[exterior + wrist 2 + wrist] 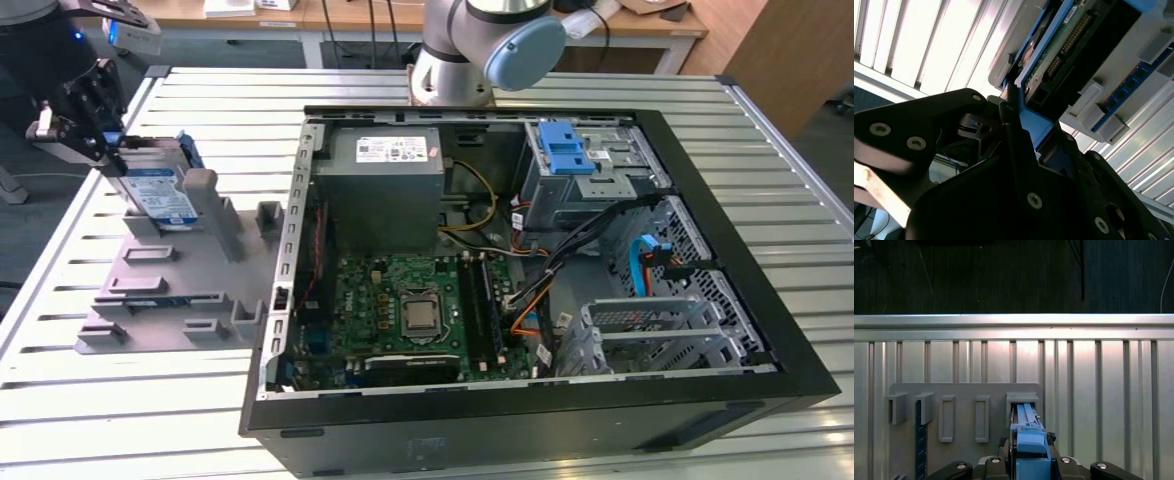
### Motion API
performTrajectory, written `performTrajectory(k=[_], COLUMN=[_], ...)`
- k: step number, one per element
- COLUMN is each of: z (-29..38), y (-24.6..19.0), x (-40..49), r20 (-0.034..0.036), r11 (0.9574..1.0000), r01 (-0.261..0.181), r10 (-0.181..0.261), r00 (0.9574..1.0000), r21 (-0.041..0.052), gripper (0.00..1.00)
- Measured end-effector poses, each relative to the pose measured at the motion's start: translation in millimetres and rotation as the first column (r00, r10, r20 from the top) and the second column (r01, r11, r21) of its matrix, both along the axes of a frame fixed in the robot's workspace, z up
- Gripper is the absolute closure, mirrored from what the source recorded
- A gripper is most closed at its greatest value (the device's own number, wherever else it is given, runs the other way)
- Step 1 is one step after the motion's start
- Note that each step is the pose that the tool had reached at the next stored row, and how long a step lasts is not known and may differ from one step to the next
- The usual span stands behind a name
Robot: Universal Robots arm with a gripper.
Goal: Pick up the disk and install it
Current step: 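Pick up the disk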
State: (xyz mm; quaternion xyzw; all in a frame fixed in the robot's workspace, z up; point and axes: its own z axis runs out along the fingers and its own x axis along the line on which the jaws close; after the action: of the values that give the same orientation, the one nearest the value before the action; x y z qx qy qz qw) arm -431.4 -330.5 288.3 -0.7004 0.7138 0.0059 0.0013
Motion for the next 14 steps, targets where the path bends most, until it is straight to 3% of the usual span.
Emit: performTrajectory(k=[8, 14], z=[0.2, 7.4], y=[0.0, 0.0], x=[0.0, 0.0], r20=[0.0001, 0.0], r11=[1.0, 1.0], r01=[0.0, 0.0], r10=[0.0, 0.0], r00=[1.0, 1.0], r21=[0.0, 0.0], gripper=[0.64, 0.64])
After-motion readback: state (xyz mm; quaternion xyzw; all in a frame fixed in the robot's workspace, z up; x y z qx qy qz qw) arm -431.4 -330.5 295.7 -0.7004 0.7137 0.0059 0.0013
